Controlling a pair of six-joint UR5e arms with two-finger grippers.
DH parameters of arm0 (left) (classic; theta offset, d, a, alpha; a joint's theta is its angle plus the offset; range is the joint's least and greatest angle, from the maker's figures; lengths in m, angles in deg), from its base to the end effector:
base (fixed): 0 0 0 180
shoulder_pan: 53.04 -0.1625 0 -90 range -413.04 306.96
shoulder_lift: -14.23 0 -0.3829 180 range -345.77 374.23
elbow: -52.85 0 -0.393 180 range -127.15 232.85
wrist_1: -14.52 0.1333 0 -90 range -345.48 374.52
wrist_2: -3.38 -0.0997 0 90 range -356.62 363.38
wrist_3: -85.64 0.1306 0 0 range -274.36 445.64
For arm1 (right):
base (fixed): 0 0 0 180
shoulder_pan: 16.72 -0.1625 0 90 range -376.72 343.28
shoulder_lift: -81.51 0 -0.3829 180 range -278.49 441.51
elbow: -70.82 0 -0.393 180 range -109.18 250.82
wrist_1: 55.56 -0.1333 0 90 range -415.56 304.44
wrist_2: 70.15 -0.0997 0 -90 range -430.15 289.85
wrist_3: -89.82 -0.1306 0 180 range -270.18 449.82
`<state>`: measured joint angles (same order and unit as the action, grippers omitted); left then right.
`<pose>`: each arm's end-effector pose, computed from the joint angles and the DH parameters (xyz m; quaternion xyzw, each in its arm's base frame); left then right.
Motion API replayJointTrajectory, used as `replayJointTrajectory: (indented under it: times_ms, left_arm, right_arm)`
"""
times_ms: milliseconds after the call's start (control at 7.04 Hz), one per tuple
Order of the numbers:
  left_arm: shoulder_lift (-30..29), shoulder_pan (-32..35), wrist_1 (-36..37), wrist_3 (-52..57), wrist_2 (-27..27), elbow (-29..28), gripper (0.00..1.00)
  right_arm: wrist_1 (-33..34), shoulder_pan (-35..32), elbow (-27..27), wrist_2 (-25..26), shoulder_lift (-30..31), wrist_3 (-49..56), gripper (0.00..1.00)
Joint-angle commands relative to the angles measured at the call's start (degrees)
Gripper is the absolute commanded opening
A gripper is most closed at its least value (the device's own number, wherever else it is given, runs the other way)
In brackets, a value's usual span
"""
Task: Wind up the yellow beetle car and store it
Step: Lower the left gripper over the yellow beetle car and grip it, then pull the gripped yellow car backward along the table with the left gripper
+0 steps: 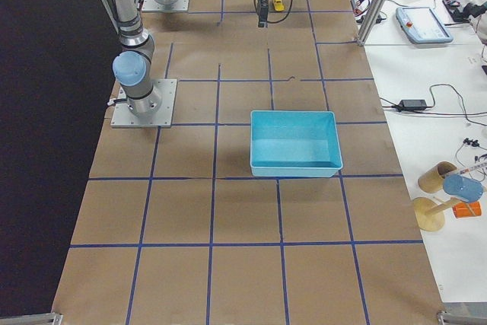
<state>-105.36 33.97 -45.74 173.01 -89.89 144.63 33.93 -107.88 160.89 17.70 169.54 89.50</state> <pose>-0.0933 -0.6263 0.1577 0.6716 0.7403 0.0303 0.0100 0.1483 -0.4968 0.3964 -0.0069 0.9996 0.0225 0.0185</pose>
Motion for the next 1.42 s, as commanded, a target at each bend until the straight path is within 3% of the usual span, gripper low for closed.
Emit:
replayJointTrajectory:
  times_ms: [0,284,568,710,852,1278]
  left_arm:
    - [-0.5,-0.3,2.2,1.0,0.0,2.3,0.95]
    - [-0.6,-0.4,2.9,1.2,0.1,3.0,0.95]
    - [-0.7,-0.5,2.9,1.0,0.0,3.1,0.88]
    - [-0.9,-0.5,2.9,1.2,0.0,3.4,0.75]
    - [-0.9,-0.5,2.9,1.4,0.0,3.4,0.48]
    - [-1.1,-0.5,3.0,1.5,0.0,3.1,0.11]
  right_arm:
    - [0.4,0.2,0.1,0.0,-0.3,0.1,1.0]
    - [0.9,0.2,2.0,0.0,0.5,0.1,1.0]
    - [1.3,0.4,2.3,0.0,0.5,0.2,1.0]
    - [1.3,0.4,2.3,0.0,0.5,0.1,1.0]
    - [1.3,0.3,2.3,0.0,0.5,0.1,1.0]
    - [1.3,0.3,2.3,0.0,0.5,0.1,1.0]
